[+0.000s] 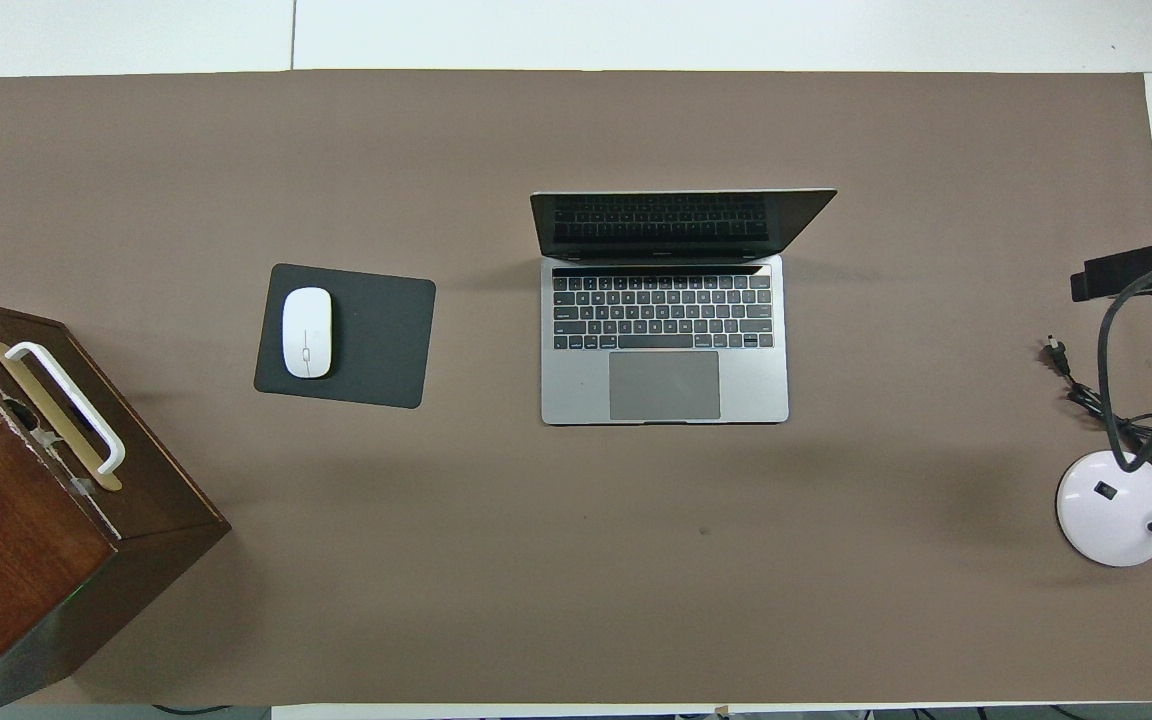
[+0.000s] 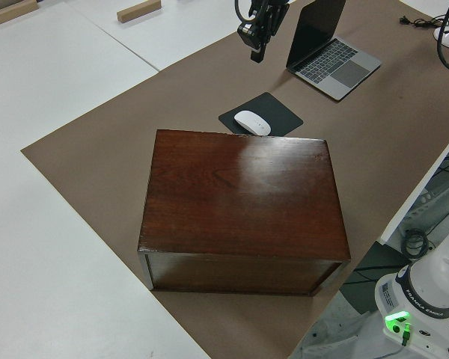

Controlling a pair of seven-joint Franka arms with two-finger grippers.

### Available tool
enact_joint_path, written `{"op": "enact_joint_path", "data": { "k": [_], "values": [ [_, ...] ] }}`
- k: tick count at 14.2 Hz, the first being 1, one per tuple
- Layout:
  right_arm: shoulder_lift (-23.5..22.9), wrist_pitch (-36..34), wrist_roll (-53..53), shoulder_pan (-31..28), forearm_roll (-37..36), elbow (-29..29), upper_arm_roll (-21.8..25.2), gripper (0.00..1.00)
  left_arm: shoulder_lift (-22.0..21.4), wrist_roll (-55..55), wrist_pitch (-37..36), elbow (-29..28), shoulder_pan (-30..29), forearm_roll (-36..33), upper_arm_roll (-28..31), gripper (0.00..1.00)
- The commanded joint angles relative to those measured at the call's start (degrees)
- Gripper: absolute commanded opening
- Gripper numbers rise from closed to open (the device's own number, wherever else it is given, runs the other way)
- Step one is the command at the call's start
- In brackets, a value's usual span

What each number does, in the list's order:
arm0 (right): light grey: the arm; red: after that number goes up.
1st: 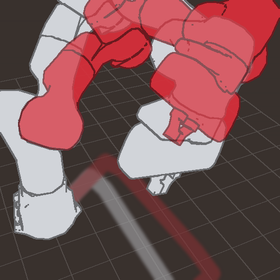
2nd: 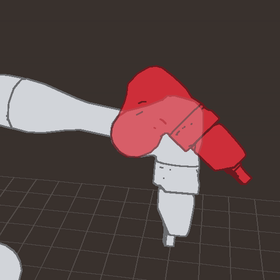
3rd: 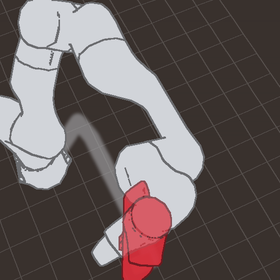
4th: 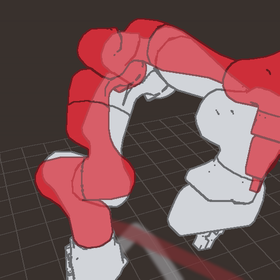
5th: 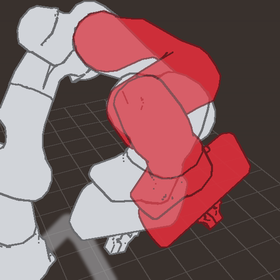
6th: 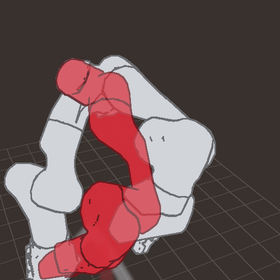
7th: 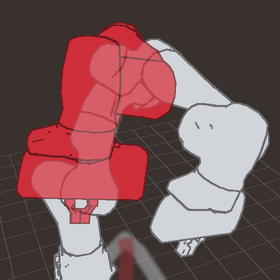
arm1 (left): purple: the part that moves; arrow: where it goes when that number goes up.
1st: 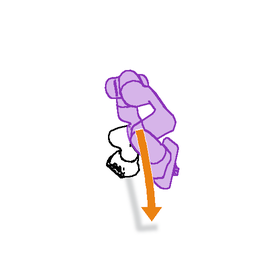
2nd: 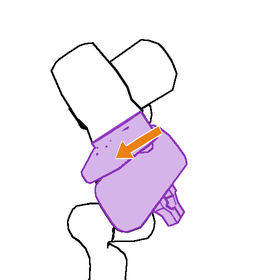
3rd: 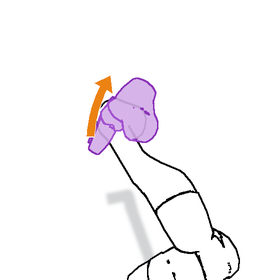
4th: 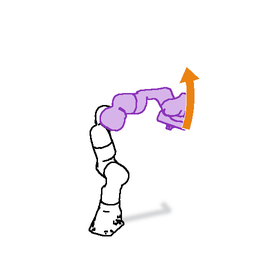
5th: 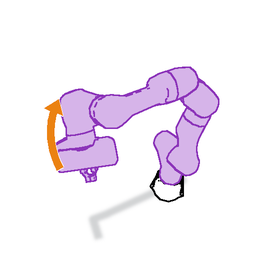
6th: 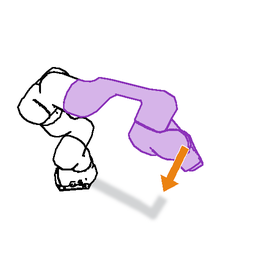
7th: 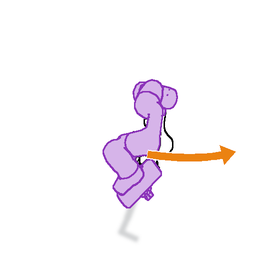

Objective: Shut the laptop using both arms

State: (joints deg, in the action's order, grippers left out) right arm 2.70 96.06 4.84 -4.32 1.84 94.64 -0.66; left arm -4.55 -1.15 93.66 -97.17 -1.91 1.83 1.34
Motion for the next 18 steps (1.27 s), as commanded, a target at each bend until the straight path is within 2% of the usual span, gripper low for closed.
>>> {"op": "enact_joint_path", "data": {
  "k": [1,5,6,9,10,12,16,18],
  "values": [
    [0.4,1.0,1.3,-0.9,-0.5,0.4,-0.4,1.0,-2.7,0.0,4.3,-4.8,0.3,0.4,-0.2,0.0],
    [0.2,0.9,3.0,-1.7,-0.7,0.2,-0.3,1.0,-5.9,-0.3,13.8,-13.2,0.9,3.5,-0.7,0.0],
    [0.0,0.9,3.4,-2.2,-0.8,0.0,-0.3,1.0,-6.5,-0.3,15.7,-14.4,2.6,3.7,-0.6,0.0],
    [-3.0,1.1,3.8,-2.4,-1.5,-3.1,-0.3,0.99,-7.6,-0.3,22.0,-18.7,5.7,6.2,-0.6,0.0],
    [-3.9,1.1,3.9,-2.4,-2.0,-4.1,-0.3,0.96,-8.1,-0.3,23.8,-20.1,7.2,6.4,-0.5,0.0],
    [-7.8,1.1,4.2,-2.4,-2.7,-8.2,-0.5,0.91,-8.5,-0.4,27.9,-22.5,9.5,7.3,-0.6,0.0],
    [-15.4,1.2,6.8,-2.4,-3.0,-15.8,-0.6,0.91,-8.6,-0.1,36.0,-26.4,16.7,8.7,-0.5,0.0],
    [-19.0,2.7,8.9,-2.5,-3.0,-19.8,-0.6,0.82,-8.6,-0.3,38.4,-28.1,18.7,8.7,-0.6,0.0]
  ]
}}
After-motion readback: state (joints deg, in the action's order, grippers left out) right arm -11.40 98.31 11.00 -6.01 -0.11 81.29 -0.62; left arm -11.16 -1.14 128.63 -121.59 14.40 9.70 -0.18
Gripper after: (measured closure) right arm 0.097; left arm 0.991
